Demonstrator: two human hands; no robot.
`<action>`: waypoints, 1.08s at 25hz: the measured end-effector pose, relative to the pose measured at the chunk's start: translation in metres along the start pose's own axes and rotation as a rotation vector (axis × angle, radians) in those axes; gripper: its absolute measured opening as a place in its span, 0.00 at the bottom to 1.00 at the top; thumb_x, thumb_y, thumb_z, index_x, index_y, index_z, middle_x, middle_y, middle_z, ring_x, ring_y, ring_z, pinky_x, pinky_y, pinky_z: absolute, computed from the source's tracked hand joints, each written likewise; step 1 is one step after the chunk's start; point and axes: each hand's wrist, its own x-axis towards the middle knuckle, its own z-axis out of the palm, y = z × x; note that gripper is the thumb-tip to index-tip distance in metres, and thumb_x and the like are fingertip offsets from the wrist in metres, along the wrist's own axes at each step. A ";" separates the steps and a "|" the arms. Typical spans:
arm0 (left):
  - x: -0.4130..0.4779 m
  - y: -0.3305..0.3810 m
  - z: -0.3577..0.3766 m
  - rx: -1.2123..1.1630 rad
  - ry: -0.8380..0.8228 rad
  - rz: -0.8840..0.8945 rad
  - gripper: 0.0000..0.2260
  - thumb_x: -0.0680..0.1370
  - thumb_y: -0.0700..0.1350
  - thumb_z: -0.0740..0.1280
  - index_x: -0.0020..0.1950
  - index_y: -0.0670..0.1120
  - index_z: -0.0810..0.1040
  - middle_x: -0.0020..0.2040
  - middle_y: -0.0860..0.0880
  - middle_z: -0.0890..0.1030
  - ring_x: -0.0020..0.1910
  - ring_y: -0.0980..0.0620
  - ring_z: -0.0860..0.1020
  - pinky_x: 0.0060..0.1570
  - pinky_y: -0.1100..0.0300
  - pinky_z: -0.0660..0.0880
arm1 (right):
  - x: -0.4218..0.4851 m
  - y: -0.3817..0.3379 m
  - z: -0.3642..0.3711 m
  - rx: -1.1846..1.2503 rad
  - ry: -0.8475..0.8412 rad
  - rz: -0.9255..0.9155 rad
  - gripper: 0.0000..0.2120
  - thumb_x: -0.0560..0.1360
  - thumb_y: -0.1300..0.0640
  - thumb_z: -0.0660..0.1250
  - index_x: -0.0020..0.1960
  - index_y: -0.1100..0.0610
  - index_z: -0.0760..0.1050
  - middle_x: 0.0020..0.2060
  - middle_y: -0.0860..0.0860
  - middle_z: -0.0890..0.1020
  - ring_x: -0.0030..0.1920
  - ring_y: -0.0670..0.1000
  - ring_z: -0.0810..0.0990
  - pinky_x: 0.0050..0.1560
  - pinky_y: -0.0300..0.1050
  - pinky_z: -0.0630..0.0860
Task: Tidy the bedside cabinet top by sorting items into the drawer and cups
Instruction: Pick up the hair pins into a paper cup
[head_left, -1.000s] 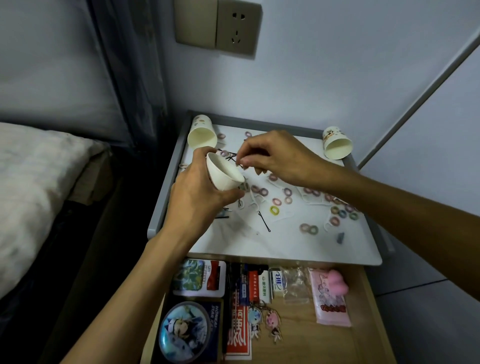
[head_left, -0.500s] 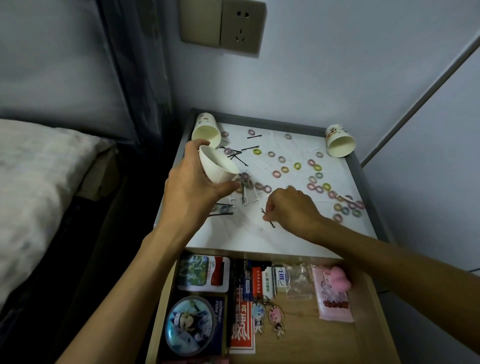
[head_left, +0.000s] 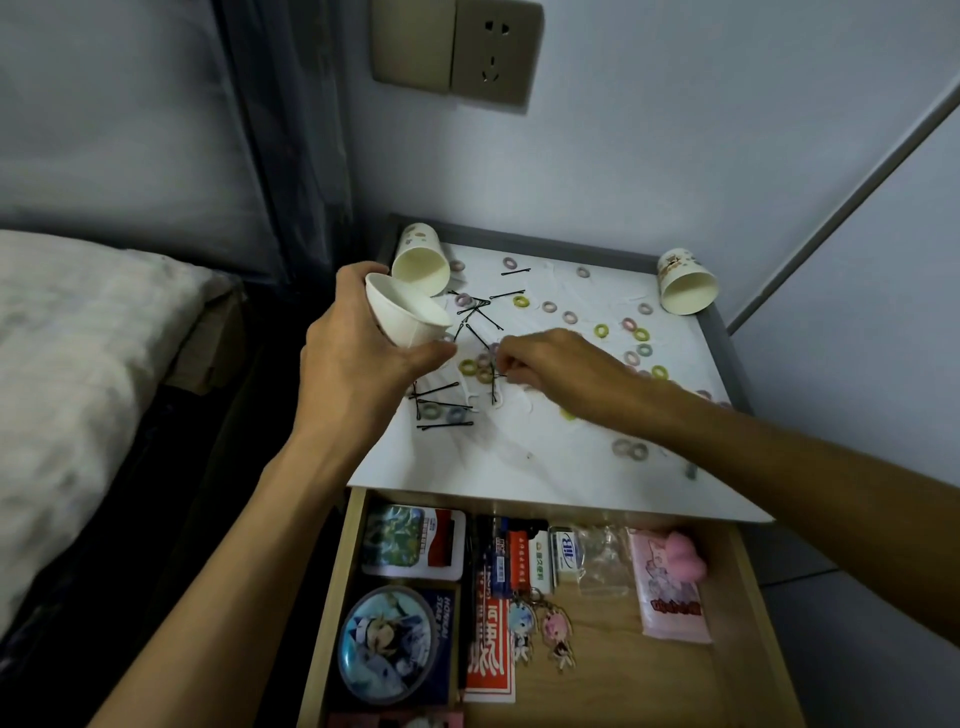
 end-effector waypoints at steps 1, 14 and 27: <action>0.000 0.000 -0.001 -0.001 0.005 -0.005 0.32 0.65 0.49 0.80 0.65 0.50 0.69 0.52 0.55 0.75 0.49 0.55 0.75 0.37 0.72 0.70 | 0.011 0.003 -0.001 -0.005 -0.022 -0.048 0.05 0.79 0.57 0.66 0.53 0.56 0.78 0.46 0.47 0.83 0.44 0.48 0.80 0.45 0.46 0.77; 0.002 -0.001 0.000 0.023 0.001 0.002 0.32 0.65 0.50 0.80 0.64 0.52 0.68 0.50 0.56 0.75 0.48 0.54 0.77 0.45 0.58 0.77 | 0.039 0.024 0.021 0.109 -0.098 -0.027 0.07 0.73 0.58 0.72 0.51 0.56 0.83 0.46 0.49 0.83 0.50 0.49 0.80 0.53 0.47 0.75; 0.003 0.000 0.004 0.046 -0.006 -0.013 0.34 0.65 0.51 0.80 0.66 0.51 0.68 0.53 0.54 0.76 0.51 0.51 0.77 0.50 0.51 0.79 | 0.037 0.036 0.015 0.198 -0.141 -0.008 0.08 0.72 0.60 0.72 0.51 0.55 0.84 0.46 0.46 0.84 0.44 0.37 0.79 0.46 0.28 0.71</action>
